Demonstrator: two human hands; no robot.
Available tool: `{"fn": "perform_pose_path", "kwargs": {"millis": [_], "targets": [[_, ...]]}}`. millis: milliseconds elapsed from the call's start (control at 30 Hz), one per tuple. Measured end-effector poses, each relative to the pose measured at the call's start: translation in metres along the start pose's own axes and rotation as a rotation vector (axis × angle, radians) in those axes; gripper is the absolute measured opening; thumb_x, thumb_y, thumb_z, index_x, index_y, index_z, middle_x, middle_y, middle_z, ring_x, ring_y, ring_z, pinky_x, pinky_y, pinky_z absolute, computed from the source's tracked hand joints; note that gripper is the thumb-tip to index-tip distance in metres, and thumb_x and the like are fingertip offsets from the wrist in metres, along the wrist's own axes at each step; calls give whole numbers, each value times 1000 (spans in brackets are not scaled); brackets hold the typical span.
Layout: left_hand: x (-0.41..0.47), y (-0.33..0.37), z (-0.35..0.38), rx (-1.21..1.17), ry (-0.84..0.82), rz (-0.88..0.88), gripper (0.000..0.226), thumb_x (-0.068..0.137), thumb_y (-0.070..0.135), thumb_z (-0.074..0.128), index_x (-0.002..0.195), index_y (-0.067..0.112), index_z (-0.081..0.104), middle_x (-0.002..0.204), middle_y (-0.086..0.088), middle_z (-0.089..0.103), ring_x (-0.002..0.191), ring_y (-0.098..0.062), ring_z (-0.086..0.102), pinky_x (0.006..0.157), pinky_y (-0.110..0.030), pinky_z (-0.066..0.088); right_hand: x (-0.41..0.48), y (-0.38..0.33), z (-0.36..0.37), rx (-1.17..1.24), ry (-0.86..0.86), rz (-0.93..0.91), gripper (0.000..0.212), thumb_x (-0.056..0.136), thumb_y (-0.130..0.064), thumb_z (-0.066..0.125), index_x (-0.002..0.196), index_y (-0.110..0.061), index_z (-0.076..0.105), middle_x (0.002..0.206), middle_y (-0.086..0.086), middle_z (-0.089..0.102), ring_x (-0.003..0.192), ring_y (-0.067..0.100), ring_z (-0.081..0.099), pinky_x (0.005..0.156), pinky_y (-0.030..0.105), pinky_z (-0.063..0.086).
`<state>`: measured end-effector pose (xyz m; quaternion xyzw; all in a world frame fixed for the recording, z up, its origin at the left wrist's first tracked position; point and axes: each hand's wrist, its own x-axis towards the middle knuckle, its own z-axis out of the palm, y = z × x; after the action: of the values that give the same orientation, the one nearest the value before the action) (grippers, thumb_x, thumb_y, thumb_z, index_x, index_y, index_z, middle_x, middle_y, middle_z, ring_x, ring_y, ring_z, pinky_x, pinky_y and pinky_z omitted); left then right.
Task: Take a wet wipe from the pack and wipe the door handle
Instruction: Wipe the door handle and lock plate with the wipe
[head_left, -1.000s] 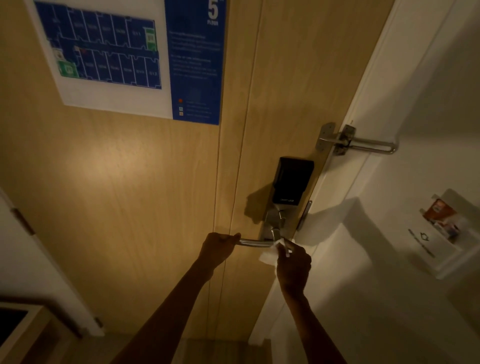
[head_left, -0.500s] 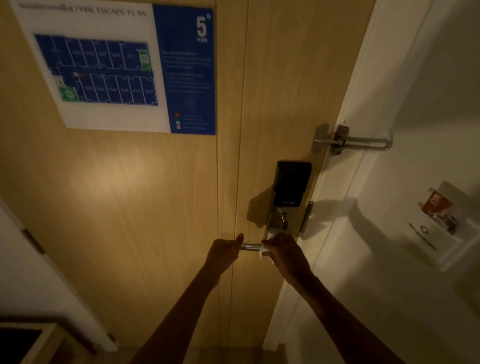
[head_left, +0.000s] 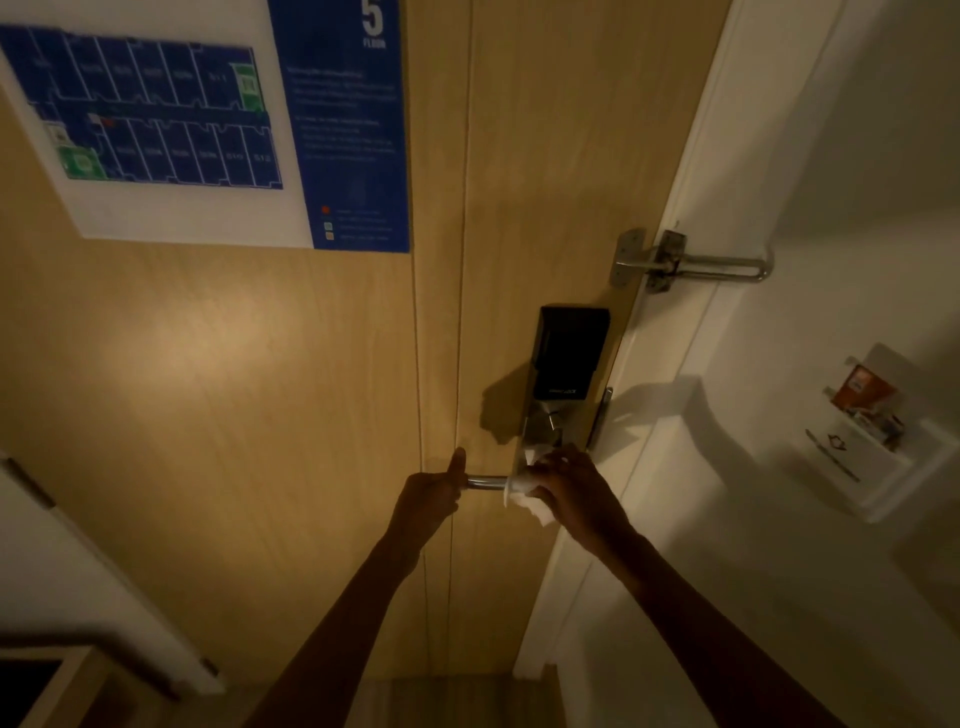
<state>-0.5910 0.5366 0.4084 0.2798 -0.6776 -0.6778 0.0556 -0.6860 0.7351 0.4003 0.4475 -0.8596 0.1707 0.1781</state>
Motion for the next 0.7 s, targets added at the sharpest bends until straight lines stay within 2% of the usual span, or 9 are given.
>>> {"fn": "perform_pose_path", "kwargs": {"millis": [100,167,233,267,367,433,500,633,700], "targets": [[0,2,-2,-23,-9,8,50,81,59,58,82,11,74,92,-14,73,94,-27,69,94,-38,54,-6,7,-1,1,-30,55,42,71,-22,84,110,-18,69,111,5,66,103,18,63,84,23,53],[0,1,-2,-50,-10,11,49,80,58,61,80,11,75,87,-13,74,88,-24,69,93,-38,53,-10,-4,-1,106,-38,195,47,78,-43,74,117,-20,62,111,-5,63,98,8,62,85,14,50],[1,-2,-1,-75,1,17,51,81,56,62,84,6,75,88,-18,74,83,-23,68,94,-39,53,-4,-13,10,228,-89,237,47,75,-57,69,108,-25,59,109,-4,64,97,12,63,85,27,53],[0,-2,-1,-86,3,18,52,82,54,61,87,4,75,90,-19,74,83,-22,67,93,-38,53,-1,-18,12,279,-75,257,42,76,-56,69,104,-27,59,110,-1,64,99,14,62,84,29,54],[-1,-2,-1,-62,-19,32,55,86,54,55,91,2,74,82,-16,71,78,-20,64,83,-30,52,1,-20,10,170,-95,217,45,78,-44,73,114,-19,60,111,0,65,97,11,63,77,18,54],[-1,-1,-3,1,-20,55,53,86,55,53,87,7,75,77,-12,70,74,-19,64,78,-29,50,-2,-2,11,34,-47,165,42,76,-29,78,115,-18,65,111,3,68,104,19,62,82,26,56],[-1,-2,-5,44,-16,73,52,85,57,54,85,10,75,75,-11,70,71,-18,64,78,-30,50,-4,7,15,-113,-45,3,43,71,-22,83,111,-19,68,111,6,69,110,28,60,85,36,56],[-1,-2,-3,80,-36,58,61,87,61,47,87,7,75,53,4,58,56,-12,54,68,-25,43,9,-16,33,-109,-115,29,35,78,-28,77,110,-21,65,108,0,69,110,22,58,94,34,49],[-2,1,-5,62,-54,44,65,90,60,42,92,5,75,53,6,60,59,-12,56,69,-27,43,14,-21,32,-137,-110,16,33,78,-30,77,108,-21,66,101,-2,70,104,20,60,91,33,51]]}}
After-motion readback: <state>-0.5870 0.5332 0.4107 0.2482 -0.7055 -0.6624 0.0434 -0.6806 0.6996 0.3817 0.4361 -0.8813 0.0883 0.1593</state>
